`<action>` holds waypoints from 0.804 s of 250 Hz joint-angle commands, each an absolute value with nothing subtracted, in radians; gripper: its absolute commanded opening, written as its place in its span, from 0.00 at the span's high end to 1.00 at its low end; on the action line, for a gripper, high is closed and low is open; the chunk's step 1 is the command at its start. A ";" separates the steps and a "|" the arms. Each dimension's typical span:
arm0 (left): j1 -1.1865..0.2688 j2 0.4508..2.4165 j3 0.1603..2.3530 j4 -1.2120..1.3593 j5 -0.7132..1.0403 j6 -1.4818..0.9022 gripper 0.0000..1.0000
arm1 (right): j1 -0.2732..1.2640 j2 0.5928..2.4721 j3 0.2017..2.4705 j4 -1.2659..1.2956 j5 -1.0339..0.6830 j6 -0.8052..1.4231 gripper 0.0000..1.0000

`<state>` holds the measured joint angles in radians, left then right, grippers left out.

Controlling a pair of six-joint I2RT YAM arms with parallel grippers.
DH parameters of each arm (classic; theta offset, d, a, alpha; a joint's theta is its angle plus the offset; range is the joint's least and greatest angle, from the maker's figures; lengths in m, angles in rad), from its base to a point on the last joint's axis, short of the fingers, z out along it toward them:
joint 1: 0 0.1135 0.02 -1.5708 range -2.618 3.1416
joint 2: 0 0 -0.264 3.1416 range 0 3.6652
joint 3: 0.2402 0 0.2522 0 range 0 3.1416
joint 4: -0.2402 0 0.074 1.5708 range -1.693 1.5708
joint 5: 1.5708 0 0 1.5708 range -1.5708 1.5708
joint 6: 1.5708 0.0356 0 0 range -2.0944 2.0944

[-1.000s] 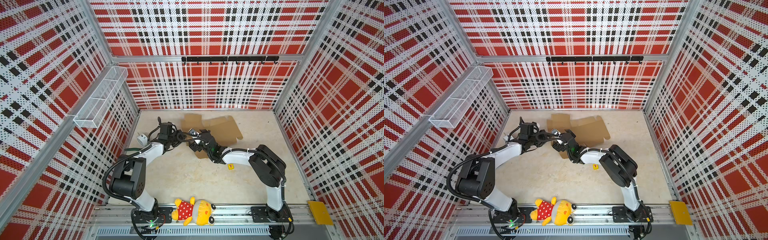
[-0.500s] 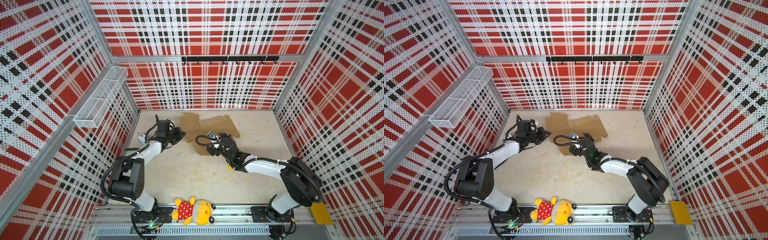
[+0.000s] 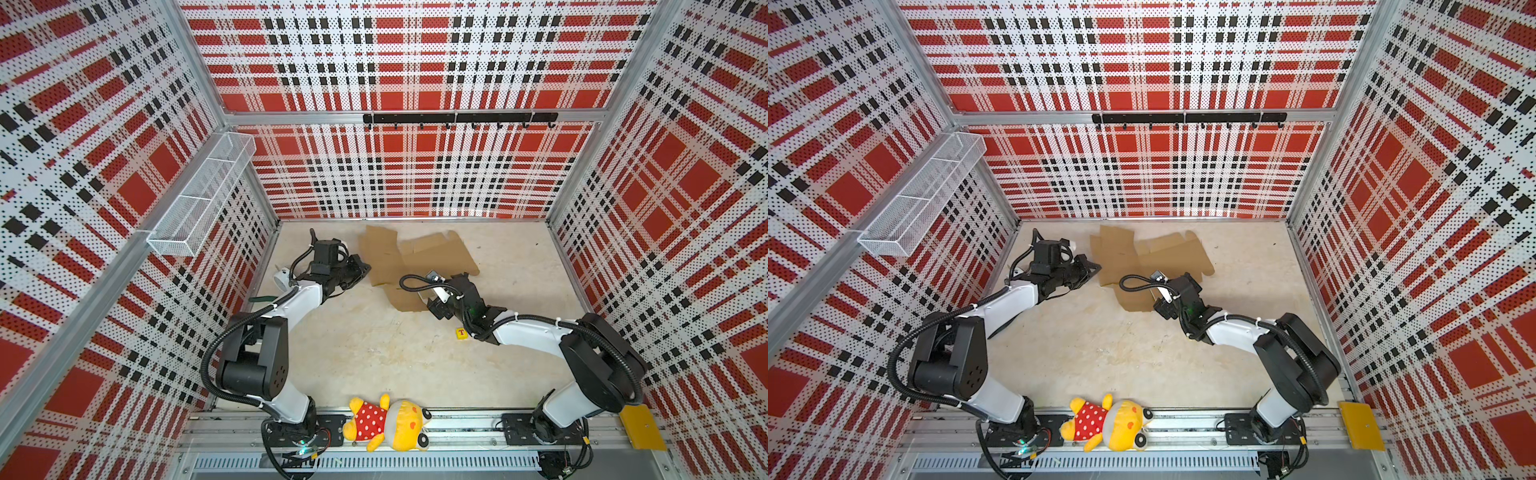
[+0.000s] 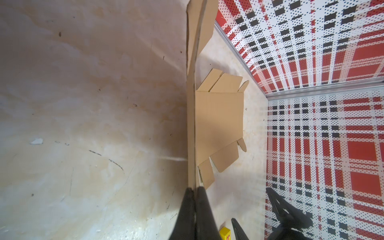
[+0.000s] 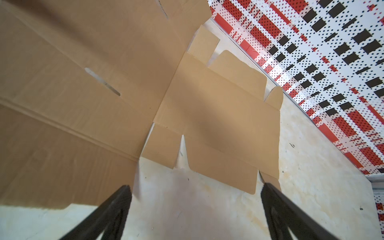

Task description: Fold the paper box

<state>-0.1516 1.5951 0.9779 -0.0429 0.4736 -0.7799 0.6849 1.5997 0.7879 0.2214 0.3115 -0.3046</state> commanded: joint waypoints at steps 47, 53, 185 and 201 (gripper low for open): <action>-0.134 1.549 0.999 -0.044 0.471 -0.767 0.95 | 0.602 1.622 0.905 0.049 0.213 0.055 0.01; -0.132 1.549 0.999 -0.044 0.472 -0.768 0.95 | 0.593 1.618 0.910 0.039 0.190 0.104 0.02; -0.143 1.556 0.996 -0.040 0.472 -0.766 0.95 | 0.544 1.792 1.038 -0.077 -0.232 0.848 0.08; -0.146 1.557 0.996 -0.039 0.472 -0.764 0.95 | 0.551 1.800 1.039 -0.076 -0.241 0.884 0.09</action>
<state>-0.1410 1.5749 0.9779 -0.0460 0.4770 -0.7773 0.5407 1.7741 1.0073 -0.0441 -0.1761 0.7109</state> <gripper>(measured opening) 0.057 0.917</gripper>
